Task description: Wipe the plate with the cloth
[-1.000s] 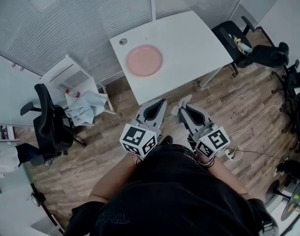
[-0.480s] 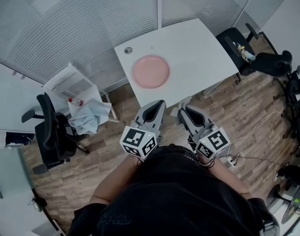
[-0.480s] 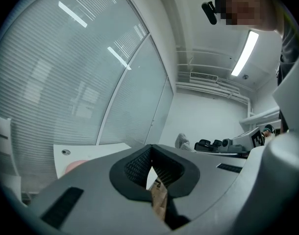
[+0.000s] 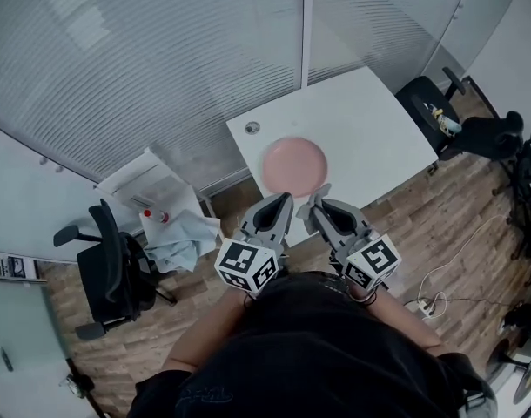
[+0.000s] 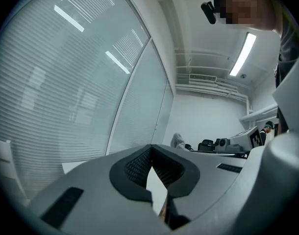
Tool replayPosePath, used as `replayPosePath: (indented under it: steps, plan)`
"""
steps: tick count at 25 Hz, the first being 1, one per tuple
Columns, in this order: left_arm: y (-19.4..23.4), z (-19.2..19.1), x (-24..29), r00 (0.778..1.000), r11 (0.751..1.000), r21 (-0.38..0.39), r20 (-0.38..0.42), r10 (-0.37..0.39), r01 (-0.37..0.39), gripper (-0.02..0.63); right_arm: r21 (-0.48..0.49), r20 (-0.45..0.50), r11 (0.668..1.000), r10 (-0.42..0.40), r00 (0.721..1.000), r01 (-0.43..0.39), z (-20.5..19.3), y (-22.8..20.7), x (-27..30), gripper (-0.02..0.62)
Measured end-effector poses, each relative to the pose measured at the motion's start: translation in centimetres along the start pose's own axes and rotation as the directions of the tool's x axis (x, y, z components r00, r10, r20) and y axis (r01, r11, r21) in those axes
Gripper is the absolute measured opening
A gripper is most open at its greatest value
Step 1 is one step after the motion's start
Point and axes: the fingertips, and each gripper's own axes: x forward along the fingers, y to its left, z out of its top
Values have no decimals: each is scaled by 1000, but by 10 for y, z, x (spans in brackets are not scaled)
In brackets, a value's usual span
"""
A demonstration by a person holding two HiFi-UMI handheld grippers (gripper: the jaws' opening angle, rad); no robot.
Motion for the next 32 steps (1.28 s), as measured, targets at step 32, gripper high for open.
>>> replayPosePath:
  steps: [32]
  plan:
    - [49, 7, 90, 986, 985, -42, 2, 168, -167, 17, 25, -84, 987, 161, 983, -159, 7, -91, 57, 43]
